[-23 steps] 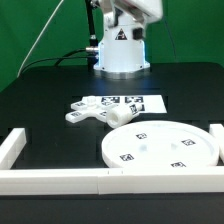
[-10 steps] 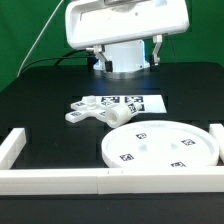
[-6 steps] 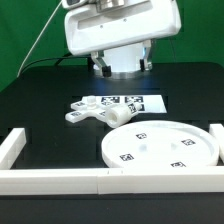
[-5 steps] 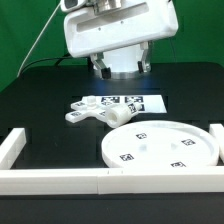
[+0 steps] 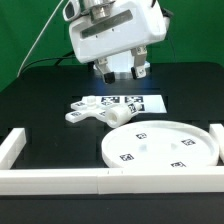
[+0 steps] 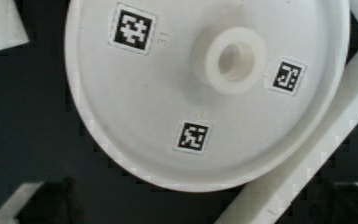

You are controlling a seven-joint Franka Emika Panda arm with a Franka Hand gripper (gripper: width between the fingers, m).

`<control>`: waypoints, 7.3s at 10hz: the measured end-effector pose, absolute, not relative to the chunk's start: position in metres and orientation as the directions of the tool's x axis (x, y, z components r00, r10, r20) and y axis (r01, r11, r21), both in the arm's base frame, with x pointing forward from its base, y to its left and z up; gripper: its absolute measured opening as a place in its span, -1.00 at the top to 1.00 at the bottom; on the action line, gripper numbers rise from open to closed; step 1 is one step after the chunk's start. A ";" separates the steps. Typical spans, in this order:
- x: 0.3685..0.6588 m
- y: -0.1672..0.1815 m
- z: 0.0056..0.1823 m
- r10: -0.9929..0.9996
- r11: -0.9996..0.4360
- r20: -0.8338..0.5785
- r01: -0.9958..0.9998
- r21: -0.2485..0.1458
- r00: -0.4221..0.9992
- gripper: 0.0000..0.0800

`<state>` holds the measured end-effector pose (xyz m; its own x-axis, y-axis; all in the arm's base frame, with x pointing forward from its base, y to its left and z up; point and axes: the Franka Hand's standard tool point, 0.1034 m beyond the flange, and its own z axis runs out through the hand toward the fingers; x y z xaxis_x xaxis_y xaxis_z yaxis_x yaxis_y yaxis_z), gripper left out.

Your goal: Assemble round table

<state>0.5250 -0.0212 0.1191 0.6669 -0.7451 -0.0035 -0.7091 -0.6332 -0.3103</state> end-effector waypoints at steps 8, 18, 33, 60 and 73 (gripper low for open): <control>0.510 -0.020 0.108 -0.569 -0.566 -0.543 -0.773 -0.287 0.618 -0.62; 0.478 -0.054 0.071 -0.271 -0.682 -0.683 -0.636 -0.361 0.678 -0.62; 0.448 -0.042 0.037 -0.230 -0.624 -0.844 -0.739 -0.254 0.484 -0.62; 0.454 -0.017 0.076 -0.356 -0.687 -0.684 -0.675 -0.271 0.637 -0.01; 0.553 0.036 0.142 -0.262 -0.961 0.197 -0.236 -0.146 0.945 -0.01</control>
Offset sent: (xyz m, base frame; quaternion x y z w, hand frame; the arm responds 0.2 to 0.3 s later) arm 0.0063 0.0104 0.0001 -0.0454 -0.2577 0.0038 0.9651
